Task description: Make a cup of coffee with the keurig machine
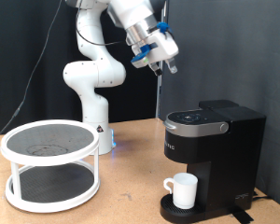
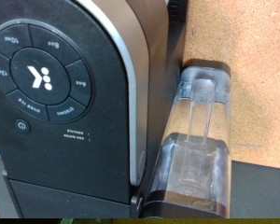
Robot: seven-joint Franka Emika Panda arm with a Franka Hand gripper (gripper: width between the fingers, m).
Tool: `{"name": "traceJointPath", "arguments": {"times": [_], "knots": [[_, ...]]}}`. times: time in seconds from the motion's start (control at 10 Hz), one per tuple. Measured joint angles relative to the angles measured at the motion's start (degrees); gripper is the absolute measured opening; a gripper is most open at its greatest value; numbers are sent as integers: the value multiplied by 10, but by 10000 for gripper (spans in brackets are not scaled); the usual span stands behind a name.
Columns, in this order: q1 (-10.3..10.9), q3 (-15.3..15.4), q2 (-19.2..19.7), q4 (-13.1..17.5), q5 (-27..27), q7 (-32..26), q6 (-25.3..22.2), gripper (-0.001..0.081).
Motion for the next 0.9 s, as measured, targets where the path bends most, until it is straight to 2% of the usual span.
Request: {"name": "traceJointPath", "arguments": {"times": [0.1, 0.3, 0.5, 0.6, 0.9], "knots": [[1, 0, -2, -3, 16, -3, 8, 734], [-1, 16, 3, 13, -39, 9, -10, 734], [-6, 49, 32, 62, -125, 56, -41, 734], [-7, 58, 53, 89, -147, 63, -56, 734], [-8, 59, 129, 170, -167, 43, -114, 734]]}}
